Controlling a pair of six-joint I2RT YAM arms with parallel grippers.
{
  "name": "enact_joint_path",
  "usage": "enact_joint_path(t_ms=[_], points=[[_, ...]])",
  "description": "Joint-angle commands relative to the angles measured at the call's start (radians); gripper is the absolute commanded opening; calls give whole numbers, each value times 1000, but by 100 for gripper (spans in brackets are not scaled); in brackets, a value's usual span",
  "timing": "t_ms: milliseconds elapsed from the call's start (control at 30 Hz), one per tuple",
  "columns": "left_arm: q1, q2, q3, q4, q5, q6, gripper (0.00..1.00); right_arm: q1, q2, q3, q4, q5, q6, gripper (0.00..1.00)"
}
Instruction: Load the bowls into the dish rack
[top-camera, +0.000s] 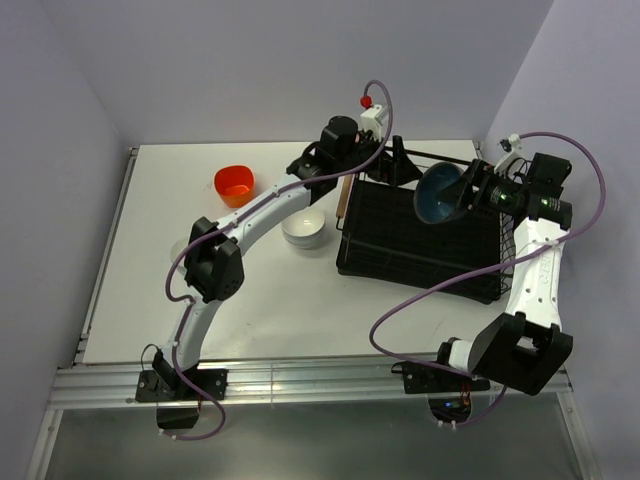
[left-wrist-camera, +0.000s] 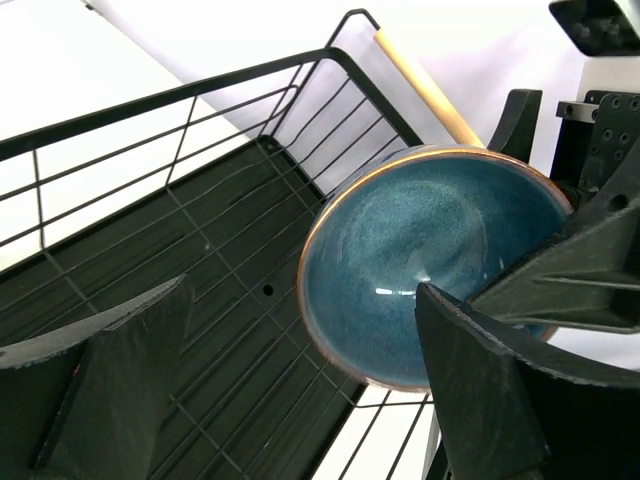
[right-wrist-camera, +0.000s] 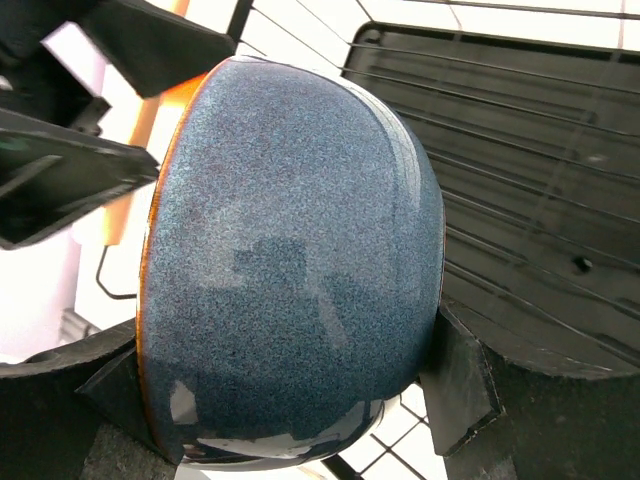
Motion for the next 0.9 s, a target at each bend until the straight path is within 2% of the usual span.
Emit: enact_joint_path(t_ms=[0, 267, 867], points=[[11, -100, 13, 5, -11, 15, 99, -12, -3, 54, 37, 23, -50, 0], [39, -158, 7, -22, 7, -15, 100, -26, 49, 43, 8, 136, -113, 0], [102, -244, -37, -60, 27, -37, 99, -31, 136, 77, 8, 394, -137, 0]])
